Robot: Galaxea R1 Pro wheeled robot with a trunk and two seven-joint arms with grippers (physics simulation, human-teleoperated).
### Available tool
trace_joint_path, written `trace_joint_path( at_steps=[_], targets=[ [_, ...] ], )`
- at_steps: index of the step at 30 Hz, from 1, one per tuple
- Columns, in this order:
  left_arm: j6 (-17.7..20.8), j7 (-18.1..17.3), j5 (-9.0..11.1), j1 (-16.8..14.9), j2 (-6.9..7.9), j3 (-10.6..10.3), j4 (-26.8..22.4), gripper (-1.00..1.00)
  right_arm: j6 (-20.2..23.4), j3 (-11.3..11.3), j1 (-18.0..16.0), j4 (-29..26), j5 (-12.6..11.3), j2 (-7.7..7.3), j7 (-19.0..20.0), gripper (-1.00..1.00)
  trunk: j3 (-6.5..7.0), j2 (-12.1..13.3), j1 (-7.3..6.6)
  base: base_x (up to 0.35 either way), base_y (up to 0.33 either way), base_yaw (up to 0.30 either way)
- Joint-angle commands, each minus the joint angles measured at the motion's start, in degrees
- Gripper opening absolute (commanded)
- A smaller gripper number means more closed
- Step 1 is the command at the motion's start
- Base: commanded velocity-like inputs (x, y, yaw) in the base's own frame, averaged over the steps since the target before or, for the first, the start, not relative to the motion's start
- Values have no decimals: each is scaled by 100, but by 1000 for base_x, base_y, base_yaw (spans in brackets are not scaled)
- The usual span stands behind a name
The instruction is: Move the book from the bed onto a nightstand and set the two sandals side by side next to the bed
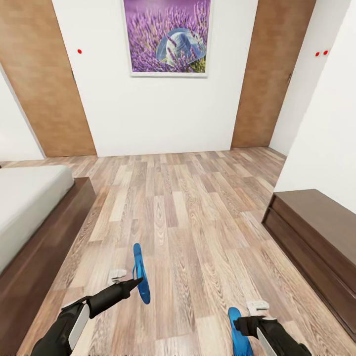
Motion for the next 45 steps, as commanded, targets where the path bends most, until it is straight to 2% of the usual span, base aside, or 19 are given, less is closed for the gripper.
trace_joint_path(
  at_steps=[1, 4, 7, 9, 17, 22, 28, 45],
  targets=[
    [58, -17, 44, -3, 0, 7, -1, -100, -33, 35, -2, 22, -49, 57, -18, 100, -28, -4, 1, 0, 0, 0],
    [59, -18, 44, -3, -2, 6, 4, -100, -275, 33, -2, 73, -51, 128, -22, 100, -72, -7, 6, 0, 0, 0],
    [60, -18, 44, -3, -3, 13, 6, -100, -882, 25, -2, 240, -56, 155, -23, 100, -72, -7, 6, 0, 0, 0],
    [60, -18, 44, -3, -3, 10, 8, -100, -1054, 18, -2, 276, -57, 155, -23, 100, -72, -7, 6, 0, 0, 0],
    [52, -17, 44, -3, -3, 7, 19, -100, -1369, 1, -2, 271, -85, 154, -22, 100, -72, -7, 6, 0, 0, 0],
    [52, -13, 44, -3, -8, -8, 22, -100, -2149, -10, -2, 336, -104, 153, -17, 100, -161, -12, 16, 0, 0, 0],
    [52, -10, 44, -3, -13, -19, 24, -100, -2321, -10, -2, 356, -104, 161, -15, 100, -294, -20, 32, 0, 0, 0],
    [45, 0, 37, -3, -27, -44, 36, -100, -2333, -18, -2, 350, -102, 159, -16, 100, -670, -43, 76, 0, 0, 0]
  ],
)
